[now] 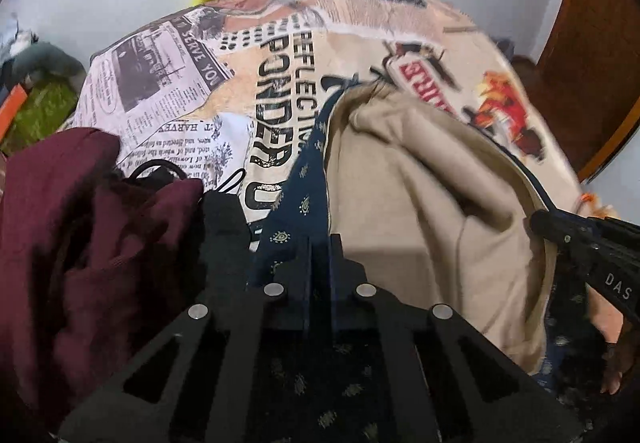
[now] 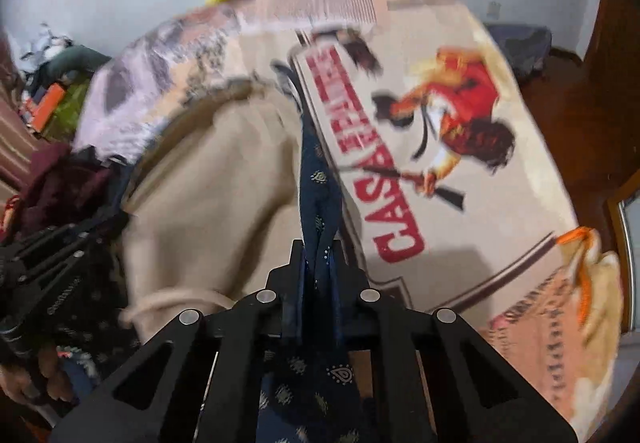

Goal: Fold large clothes
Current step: 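Grasp the hoodie hood edge with the right gripper while the left gripper grasps beside it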

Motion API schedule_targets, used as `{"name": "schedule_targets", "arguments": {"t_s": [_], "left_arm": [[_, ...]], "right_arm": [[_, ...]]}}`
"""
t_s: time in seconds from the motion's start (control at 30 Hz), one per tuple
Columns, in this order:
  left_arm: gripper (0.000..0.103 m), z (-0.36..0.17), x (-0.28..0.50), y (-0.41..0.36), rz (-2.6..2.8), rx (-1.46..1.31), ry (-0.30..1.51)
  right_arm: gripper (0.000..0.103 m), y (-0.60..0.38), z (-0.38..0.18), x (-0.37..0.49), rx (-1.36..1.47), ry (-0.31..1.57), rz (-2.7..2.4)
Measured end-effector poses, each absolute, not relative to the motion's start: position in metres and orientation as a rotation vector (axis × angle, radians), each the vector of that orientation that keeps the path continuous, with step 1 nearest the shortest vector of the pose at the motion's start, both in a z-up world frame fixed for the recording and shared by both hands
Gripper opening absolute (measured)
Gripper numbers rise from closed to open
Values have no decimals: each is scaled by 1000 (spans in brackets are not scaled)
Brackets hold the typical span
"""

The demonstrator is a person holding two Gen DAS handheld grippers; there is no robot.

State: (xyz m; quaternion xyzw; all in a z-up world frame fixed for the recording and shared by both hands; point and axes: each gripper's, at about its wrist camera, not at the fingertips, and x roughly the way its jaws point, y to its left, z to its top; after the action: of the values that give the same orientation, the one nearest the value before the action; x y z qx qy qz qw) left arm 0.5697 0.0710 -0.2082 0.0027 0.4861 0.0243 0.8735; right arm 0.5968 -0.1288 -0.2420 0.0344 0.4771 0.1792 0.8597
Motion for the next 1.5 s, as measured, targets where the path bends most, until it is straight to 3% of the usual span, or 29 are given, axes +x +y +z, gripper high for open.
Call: {"name": "schedule_targets", "arguments": {"t_s": [0.33, 0.5, 0.7, 1.0, 1.17, 1.27, 1.37, 1.4, 1.43, 1.5], "left_arm": [[5, -100, 460, 61, -79, -12, 861], [5, -79, 383, 69, -104, 19, 816], [5, -102, 315, 86, -75, 35, 829], [8, -211, 273, 107, 0, -33, 969], [13, -217, 273, 108, -24, -84, 1002], [30, -197, 273, 110, -21, -57, 964], [42, -175, 277, 113, -24, -57, 918], [43, -168, 280, 115, -30, -70, 909], [43, -160, 285, 116, -40, -87, 895], [43, -151, 290, 118, -48, -95, 877]], "right_arm": [[9, -146, -151, 492, 97, 862, 502], [9, -149, -135, 424, 72, 821, 564], [9, -154, -162, 364, 12, 828, 555], [9, -170, -247, 337, 4, 953, 420], [20, -168, -234, 325, -72, 844, 385], [25, -161, -214, 317, -123, 783, 396], [57, -154, -194, 317, -135, 733, 434], [74, -153, -190, 318, -129, 725, 441], [80, -151, -187, 321, -115, 715, 449], [80, -146, -184, 324, -95, 702, 467]]}}
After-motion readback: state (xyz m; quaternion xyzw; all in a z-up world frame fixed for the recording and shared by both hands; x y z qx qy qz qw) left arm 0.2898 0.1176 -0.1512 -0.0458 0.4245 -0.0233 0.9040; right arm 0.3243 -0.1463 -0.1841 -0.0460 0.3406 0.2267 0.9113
